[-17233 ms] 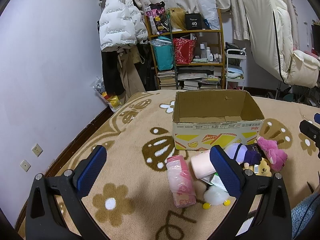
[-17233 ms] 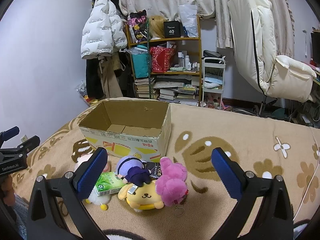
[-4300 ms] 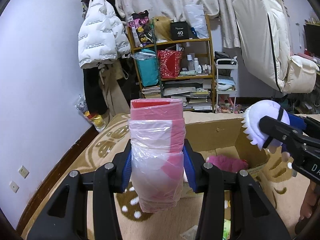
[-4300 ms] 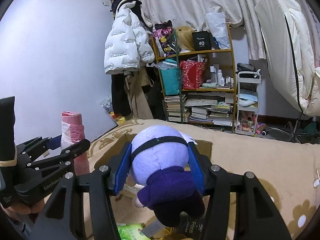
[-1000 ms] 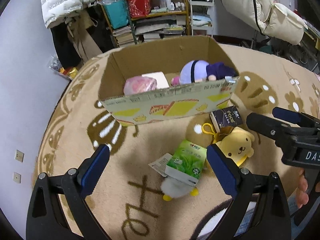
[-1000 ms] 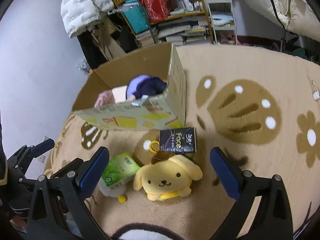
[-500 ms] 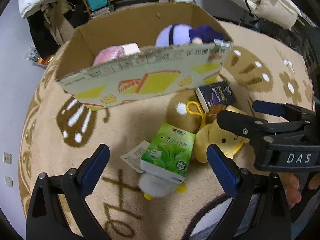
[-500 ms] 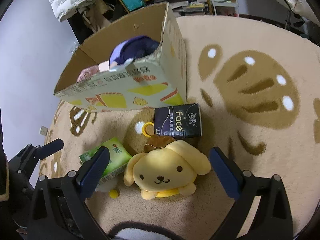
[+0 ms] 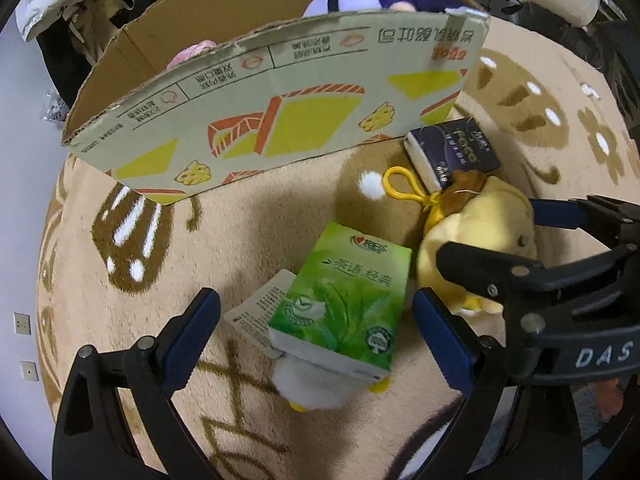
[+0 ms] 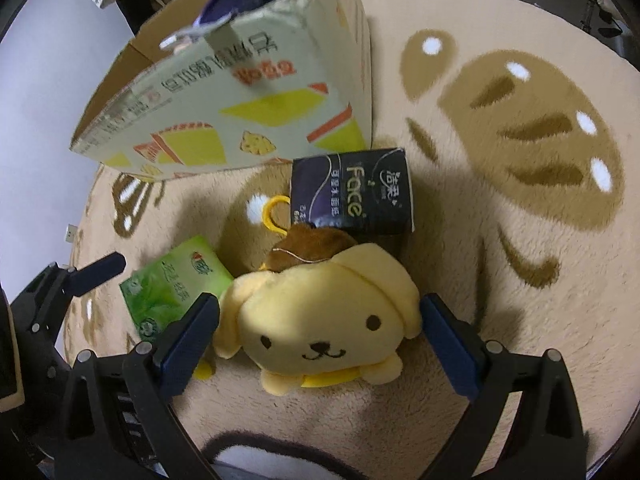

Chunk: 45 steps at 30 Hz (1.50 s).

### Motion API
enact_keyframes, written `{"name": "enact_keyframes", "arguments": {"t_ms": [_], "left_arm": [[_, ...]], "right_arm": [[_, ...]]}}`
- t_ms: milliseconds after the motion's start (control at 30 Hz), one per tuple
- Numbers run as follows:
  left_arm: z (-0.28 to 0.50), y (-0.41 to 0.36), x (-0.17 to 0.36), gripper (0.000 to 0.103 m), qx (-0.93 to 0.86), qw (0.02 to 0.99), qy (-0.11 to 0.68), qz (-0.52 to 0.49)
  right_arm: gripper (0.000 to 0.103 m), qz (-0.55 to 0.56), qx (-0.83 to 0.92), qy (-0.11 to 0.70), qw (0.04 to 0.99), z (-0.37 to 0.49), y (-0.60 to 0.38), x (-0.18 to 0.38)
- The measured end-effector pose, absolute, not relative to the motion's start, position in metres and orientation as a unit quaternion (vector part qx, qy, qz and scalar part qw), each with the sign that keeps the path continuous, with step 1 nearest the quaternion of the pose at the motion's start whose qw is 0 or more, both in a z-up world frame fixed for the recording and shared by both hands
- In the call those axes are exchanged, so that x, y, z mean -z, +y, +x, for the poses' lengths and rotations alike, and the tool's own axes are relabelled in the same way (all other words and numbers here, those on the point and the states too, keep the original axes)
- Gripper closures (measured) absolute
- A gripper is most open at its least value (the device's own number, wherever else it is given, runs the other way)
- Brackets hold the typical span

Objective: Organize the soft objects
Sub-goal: 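Lower left tool onto green tissue pack while right tool approaches yellow dog plush, then lift the green tissue pack with left tool while right tool lifts dog plush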

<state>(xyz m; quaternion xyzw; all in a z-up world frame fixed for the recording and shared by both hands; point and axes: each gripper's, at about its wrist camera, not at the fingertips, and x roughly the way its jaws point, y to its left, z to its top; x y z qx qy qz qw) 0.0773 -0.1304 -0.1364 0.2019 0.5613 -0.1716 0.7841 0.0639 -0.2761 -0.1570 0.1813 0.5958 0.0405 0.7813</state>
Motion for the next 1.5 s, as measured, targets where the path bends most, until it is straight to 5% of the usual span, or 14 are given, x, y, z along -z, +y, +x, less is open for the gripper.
{"name": "enact_keyframes", "arguments": {"t_ms": [233,367,1067,1500], "left_arm": [[0.078,-0.132,0.142,0.021,0.180,0.786,0.553,0.212],[0.080,-0.132,0.144,0.038,0.187,0.786,0.549,0.213],[0.075,-0.090,0.110,0.039,0.127,0.830,0.522,0.151],[0.059,-0.059,0.054,0.039,0.073,0.892,0.435,0.102]], "right_arm": [[0.002,0.191,-0.040,0.610,0.768,0.066,-0.277,0.167],[0.007,0.185,-0.042,0.612,0.768,0.067,-0.274,0.168],[0.041,0.171,-0.052,0.582,0.793,0.055,-0.278,0.145],[0.042,0.150,-0.076,0.455,0.874,0.031,-0.269,0.075]]}}
